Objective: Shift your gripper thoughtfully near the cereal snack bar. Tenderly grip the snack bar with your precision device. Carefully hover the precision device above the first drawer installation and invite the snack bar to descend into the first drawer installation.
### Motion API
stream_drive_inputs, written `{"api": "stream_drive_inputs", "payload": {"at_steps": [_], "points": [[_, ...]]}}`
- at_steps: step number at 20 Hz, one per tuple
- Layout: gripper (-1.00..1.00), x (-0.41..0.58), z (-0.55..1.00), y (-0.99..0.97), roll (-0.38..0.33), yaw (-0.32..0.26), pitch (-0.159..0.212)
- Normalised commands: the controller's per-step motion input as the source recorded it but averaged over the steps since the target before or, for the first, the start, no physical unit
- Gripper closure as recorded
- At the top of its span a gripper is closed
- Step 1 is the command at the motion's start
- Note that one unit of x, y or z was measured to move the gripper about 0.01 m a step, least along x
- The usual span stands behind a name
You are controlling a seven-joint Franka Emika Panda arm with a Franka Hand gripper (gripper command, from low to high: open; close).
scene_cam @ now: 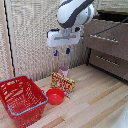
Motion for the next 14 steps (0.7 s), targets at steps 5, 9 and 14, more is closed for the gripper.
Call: {"api": "stream_drive_inputs", "payload": {"at_steps": [5, 9, 14], "points": [[-1.0, 0.0, -0.4, 0.0, 0.0, 0.0, 0.0], [-1.0, 0.0, -0.44, 0.0, 0.0, 0.0, 0.0], [-1.0, -0.001, -0.4, 0.02, -0.01, 0.0, 0.0]]}}
